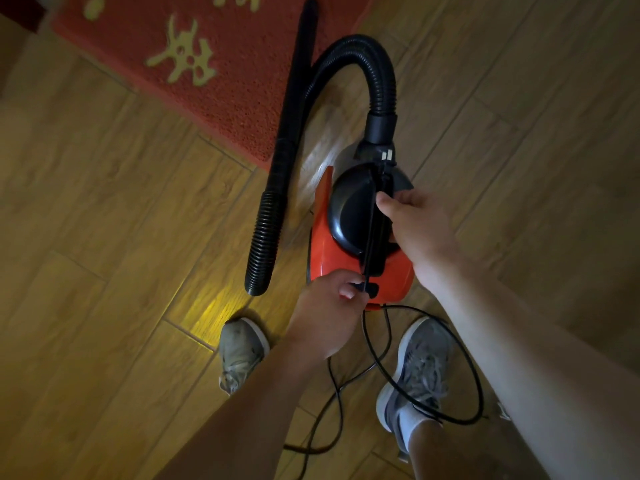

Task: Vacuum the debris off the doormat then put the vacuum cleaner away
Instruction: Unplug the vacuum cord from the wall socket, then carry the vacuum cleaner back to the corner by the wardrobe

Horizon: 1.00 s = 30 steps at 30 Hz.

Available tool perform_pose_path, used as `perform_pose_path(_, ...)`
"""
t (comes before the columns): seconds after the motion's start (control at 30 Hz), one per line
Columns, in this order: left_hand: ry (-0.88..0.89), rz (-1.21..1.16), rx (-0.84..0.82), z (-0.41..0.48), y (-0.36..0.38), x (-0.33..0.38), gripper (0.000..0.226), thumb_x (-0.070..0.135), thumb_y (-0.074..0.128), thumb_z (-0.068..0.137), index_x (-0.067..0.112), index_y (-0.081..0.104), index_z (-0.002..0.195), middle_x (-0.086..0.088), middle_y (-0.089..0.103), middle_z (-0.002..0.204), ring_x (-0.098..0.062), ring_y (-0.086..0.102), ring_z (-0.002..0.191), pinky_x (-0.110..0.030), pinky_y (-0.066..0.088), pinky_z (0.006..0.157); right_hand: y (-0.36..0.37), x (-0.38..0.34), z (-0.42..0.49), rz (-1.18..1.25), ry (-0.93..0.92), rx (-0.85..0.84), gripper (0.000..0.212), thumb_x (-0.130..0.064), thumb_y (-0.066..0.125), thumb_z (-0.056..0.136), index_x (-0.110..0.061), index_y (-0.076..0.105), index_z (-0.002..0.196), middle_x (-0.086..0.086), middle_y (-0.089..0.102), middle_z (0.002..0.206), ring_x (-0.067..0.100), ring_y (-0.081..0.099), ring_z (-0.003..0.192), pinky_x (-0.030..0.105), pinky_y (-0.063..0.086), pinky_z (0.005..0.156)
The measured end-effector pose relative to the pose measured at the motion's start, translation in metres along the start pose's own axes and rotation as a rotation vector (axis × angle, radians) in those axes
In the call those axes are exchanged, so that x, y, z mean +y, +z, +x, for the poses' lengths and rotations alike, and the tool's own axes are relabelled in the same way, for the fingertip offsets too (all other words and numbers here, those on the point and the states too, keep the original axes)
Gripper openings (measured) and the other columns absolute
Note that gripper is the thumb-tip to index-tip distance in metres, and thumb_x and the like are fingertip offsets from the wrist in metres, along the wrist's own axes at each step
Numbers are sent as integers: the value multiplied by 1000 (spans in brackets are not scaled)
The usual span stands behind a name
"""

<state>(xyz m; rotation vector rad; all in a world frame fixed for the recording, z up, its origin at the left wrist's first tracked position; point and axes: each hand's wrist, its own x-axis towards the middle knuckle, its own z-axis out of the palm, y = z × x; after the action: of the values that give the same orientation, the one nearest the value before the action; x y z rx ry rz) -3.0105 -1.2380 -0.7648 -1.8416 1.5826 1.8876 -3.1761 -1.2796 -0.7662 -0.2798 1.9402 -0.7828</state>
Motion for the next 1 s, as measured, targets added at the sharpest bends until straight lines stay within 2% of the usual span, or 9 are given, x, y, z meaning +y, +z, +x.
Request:
perform_pose_path(0.1,14,31,40,-1,-18,5,15,25,71,93,28,72,108,15,68,89,-2,68,85,-17,48,70,1,-3,-4,19,12,-24,27,-32,67,92,-6,71,84,18,74,95,30,73,92,55,57,89)
perform_pose_path(0.2,70,51,84,0,-41,14,18,25,73,92,29,70,110,15,68,89,-1,66,83,-17,48,71,3,-5,-5,3,15,-19,30,-29,65,95,-2,70,82,25,71,92,38,72,90,58,57,87)
perform_pose_path(0.37,127,26,251,19,-78,34,37,20,76,88,32,65,122,19,66,91,10,62,79,-6,48,74,6,-7,-6,96,87,-46,16,-20,60,101,-14,69,89,11,74,85,21,73,70,34,62,75)
perform_pose_path(0.53,183,172,425,39,-107,45,49,22,75,88,19,62,136,8,66,112,-8,62,103,-16,43,85,9,-6,-7,136,97,-30,13,-21,58,103,-12,67,104,10,75,90,19,74,73,33,59,76)
perform_pose_path(0.63,193,286,453,56,-116,43,54,25,73,89,17,58,140,-3,62,129,-19,59,117,-21,38,89,13,-3,-5,146,97,-24,13,-21,58,103,-15,66,94,6,74,85,16,73,65,35,58,75)
perform_pose_path(0.73,71,241,398,73,-120,40,62,36,69,92,17,49,148,-7,59,139,-24,57,126,-32,45,101,13,-1,-2,156,126,-34,18,-23,58,103,-16,65,88,4,74,81,13,73,61,35,56,72)
perform_pose_path(0.83,-64,131,358,88,-120,38,69,47,65,94,15,45,152,-7,65,132,-26,65,114,-36,52,96,11,0,0,152,133,-50,17,-23,58,103,-14,66,90,3,75,80,13,73,62,32,56,69)
perform_pose_path(0.9,-106,55,340,94,-119,41,65,47,64,95,14,48,149,1,70,104,-18,68,89,-30,53,75,10,0,1,166,138,-57,16,-21,57,103,-14,66,93,2,75,79,13,73,62,30,55,66)
perform_pose_path(1.0,-127,-41,289,101,-117,43,42,43,69,90,16,69,122,-6,72,90,-23,71,75,-38,61,67,12,1,3,171,162,-74,19,-23,54,105,-12,66,94,3,75,78,15,74,62,28,53,62)
